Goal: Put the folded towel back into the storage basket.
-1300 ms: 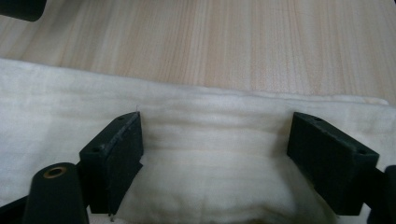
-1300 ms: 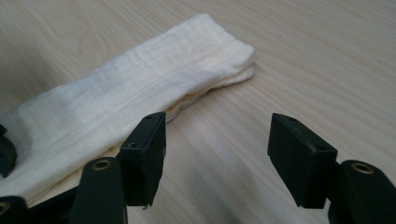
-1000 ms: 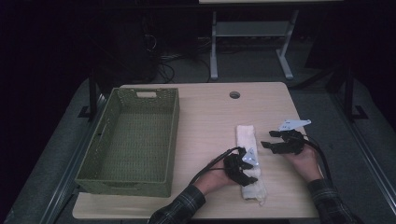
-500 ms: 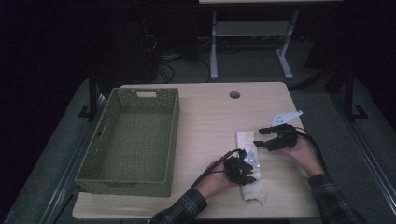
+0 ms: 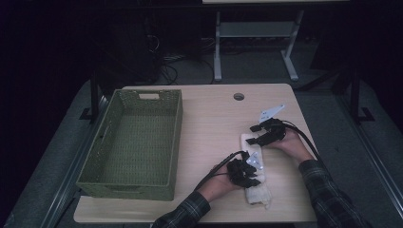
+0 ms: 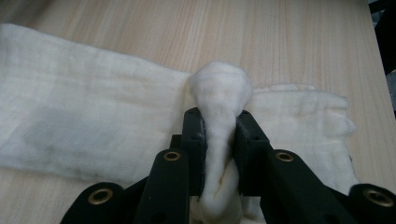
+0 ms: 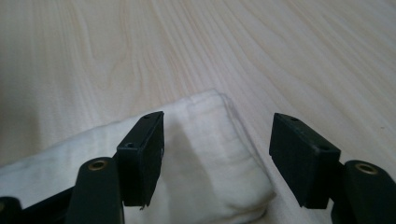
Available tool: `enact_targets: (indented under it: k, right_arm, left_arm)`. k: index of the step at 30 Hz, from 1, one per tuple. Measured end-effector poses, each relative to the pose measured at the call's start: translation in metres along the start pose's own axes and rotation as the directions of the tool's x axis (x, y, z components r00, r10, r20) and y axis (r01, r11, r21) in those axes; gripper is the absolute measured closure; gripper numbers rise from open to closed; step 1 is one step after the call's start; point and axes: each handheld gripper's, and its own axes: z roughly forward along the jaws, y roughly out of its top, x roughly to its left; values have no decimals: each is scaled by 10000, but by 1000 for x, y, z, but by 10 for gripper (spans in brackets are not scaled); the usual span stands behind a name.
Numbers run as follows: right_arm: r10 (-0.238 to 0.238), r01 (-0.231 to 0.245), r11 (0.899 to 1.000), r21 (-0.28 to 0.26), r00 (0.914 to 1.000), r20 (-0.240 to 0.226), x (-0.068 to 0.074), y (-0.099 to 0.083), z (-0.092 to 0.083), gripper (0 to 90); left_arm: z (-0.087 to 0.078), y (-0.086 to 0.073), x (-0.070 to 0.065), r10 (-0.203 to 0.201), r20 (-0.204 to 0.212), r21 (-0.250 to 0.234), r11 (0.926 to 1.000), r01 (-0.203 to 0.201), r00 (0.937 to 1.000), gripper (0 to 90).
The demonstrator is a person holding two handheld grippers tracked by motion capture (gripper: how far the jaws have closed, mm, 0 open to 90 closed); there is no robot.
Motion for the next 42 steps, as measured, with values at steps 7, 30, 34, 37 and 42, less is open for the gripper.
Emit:
enact_targets:
  k: [7,30,34,37,42]
  right_arm:
    - [32,-27,9999,155,9995,-306,-6,-7,11,383]
    - [390,-349,9989,325,9903,-1337,1,-5,7,810]
    - [321,-297,9993,208,9911,-1293,3,1,1,810]
    - [280,-258,9995,187,9918,-1243,4,6,-3,810]
    - [226,-226,9997,17,9927,-1183,5,12,-8,810]
  left_arm:
    - [0,0,0,-57,11,-7,10000,57,10000,763]
    - [-2,-5,6,-414,547,-468,9979,439,9976,796]
    - [-6,-1,3,-264,491,-533,9982,290,9984,796]
    - [-13,0,3,-198,449,-609,9979,225,9988,797]
    - [-25,1,2,-142,303,-770,9969,165,9994,796]
